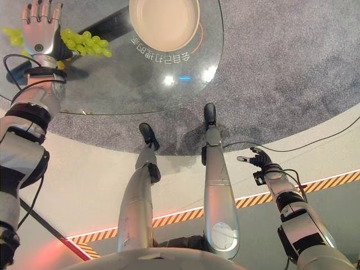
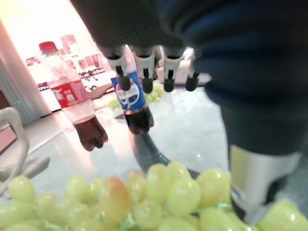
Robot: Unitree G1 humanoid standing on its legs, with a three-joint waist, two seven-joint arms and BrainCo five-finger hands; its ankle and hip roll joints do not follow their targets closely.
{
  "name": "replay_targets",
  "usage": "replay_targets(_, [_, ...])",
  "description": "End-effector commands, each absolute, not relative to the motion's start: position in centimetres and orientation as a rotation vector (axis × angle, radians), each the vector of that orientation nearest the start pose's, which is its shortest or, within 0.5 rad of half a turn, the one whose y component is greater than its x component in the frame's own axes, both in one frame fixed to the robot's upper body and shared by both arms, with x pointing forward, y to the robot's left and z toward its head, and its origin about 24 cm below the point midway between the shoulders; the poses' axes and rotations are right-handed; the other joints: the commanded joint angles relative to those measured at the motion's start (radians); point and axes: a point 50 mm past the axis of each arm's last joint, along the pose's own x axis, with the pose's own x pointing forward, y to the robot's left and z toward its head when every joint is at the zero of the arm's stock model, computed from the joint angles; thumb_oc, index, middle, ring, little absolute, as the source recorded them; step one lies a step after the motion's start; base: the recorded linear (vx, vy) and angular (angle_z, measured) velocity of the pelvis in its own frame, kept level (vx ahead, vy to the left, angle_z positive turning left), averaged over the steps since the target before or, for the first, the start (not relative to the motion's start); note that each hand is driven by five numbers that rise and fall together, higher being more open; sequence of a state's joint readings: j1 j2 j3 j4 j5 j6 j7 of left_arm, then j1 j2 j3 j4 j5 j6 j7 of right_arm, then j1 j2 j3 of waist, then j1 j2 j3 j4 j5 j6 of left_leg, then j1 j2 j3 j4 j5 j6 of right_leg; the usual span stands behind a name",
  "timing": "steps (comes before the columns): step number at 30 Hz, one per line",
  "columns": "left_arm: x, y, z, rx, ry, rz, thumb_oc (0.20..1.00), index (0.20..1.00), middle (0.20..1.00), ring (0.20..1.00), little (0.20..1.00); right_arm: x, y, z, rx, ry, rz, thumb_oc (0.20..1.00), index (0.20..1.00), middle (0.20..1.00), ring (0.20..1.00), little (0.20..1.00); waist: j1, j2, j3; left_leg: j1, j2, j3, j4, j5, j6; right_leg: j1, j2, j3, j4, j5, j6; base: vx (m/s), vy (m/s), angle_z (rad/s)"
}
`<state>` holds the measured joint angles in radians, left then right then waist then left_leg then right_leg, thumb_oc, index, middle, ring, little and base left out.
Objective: Pick up fruits into the plate
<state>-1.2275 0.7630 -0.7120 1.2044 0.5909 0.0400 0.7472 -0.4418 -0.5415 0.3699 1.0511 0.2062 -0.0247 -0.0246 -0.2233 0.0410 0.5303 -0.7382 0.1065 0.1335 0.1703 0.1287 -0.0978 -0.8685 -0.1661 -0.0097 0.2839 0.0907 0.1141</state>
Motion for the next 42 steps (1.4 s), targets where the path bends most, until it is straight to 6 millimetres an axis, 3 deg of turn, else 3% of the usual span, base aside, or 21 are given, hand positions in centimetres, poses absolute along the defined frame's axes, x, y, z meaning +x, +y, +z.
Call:
replay_targets(1, [37.5, 32.1, 28.0, 1.739, -0.329, 0.874, 1.000, 1.000, 1.000, 1.000, 1.000, 24.8, -30.8, -5.2, -0.564, 0.723, -0.116, 1.000, 1.000, 1.000, 1.000, 1.000, -0.002, -0.052, -0.010, -0.079, -0.055, 0.064, 0.164, -0.145, 0.022, -0.008, 0.082, -0.030, 0.038, -0.069, -0.034, 0.03, 0.041, -0.03])
replay_targets(5, [37.9, 32.2, 27.6, 1.726, -0.233, 0.808, 1.000, 1.000, 1.000, 1.000, 1.000, 24.4, -31.2, -5.2, -0.571, 0.722, -0.127, 1.000, 1.000, 1.000, 1.000, 1.000, -0.013, -0.049, -0.010, -0.099, -0.054, 0.068, 0.174, -0.150, 0.025, -0.030, 0.085, -0.020, 0.044, -0.069, -0.034, 0.05, 0.049, -0.02])
replay_targets(6, [38.0, 32.2, 27.1, 1.745, -0.198, 0.765, 1.000, 1.000, 1.000, 1.000, 1.000, 24.1, -31.3, -5.4, -0.576, 0.731, -0.125, 1.000, 1.000, 1.000, 1.000, 1.000, -0.013, -0.046, -0.010, -0.082, -0.053, 0.057, 0.188, -0.188, 0.019, -0.013, 0.089, -0.018, 0.057, -0.103, -0.028, 0.02, 0.031, -0.01])
replay_targets(7, [38.1, 32.2, 27.3, 1.750, -0.192, 0.758, 1.000, 1.000, 1.000, 1.000, 1.000, 24.3, -31.4, -5.2, -0.579, 0.720, -0.127, 1.000, 1.000, 1.000, 1.000, 1.000, -0.017, -0.048, -0.010, -0.107, -0.054, 0.069, 0.182, -0.153, 0.026, -0.039, 0.087, -0.016, 0.048, -0.069, -0.034, 0.10, 0.045, -0.04])
replay_targets(8, [38.2, 32.1, 26.5, 1.762, -0.180, 0.717, 1.000, 1.000, 1.000, 1.000, 1.000, 24.0, -31.5, -5.4, -0.582, 0.726, -0.126, 1.000, 1.000, 1.000, 1.000, 1.000, -0.016, -0.045, -0.010, -0.092, -0.052, 0.056, 0.197, -0.190, 0.020, -0.024, 0.090, -0.012, 0.064, -0.103, -0.028, 0.03, 0.023, -0.07])
replay_targets(15, [38.5, 31.6, 26.0, 1.802, -0.171, 0.630, 1.000, 1.000, 1.000, 1.000, 1.000, 24.3, -31.6, -4.9, -0.586, 0.696, -0.132, 1.000, 1.000, 1.000, 1.000, 1.000, -0.021, -0.042, -0.010, -0.114, -0.053, 0.056, 0.212, -0.196, 0.021, -0.045, 0.090, -0.003, 0.066, -0.097, -0.026, 0.02, 0.010, -0.03])
replay_targets(25, [38.7, 32.4, 24.9, 1.778, 0.062, 0.473, 1.000, 1.000, 1.000, 1.000, 1.000, 23.8, -32.6, -4.4, -0.595, 0.682, -0.159, 1.000, 1.000, 1.000, 1.000, 1.000, -0.035, -0.039, -0.010, -0.127, -0.046, 0.070, 0.234, -0.200, 0.017, -0.057, 0.083, -0.001, 0.067, -0.087, -0.024, 0.00, 0.006, 0.00])
replay_targets(32, [38.1, 34.0, 24.2, 1.777, 0.188, 0.476, 1.000, 1.000, 1.000, 1.000, 1.000, 23.9, -32.8, -4.0, -0.587, 0.652, -0.166, 1.000, 1.000, 1.000, 1.000, 1.000, -0.035, -0.042, -0.010, -0.136, -0.045, 0.063, 0.234, -0.197, 0.016, -0.061, 0.086, 0.000, 0.057, -0.080, -0.025, 0.00, 0.000, 0.00])
replay_targets(42, [35.6, 37.7, 23.7, 1.798, 0.302, 0.730, 1.000, 1.000, 1.000, 1.000, 1.000, 23.6, -32.4, -4.4, -0.555, 0.654, -0.141, 1.000, 1.000, 1.000, 1.000, 1.000, -0.017, -0.064, -0.010, -0.146, -0.038, 0.045, 0.231, -0.190, 0.013, -0.057, 0.091, -0.014, 0.053, -0.084, -0.031, 0.00, -0.024, -0.01])
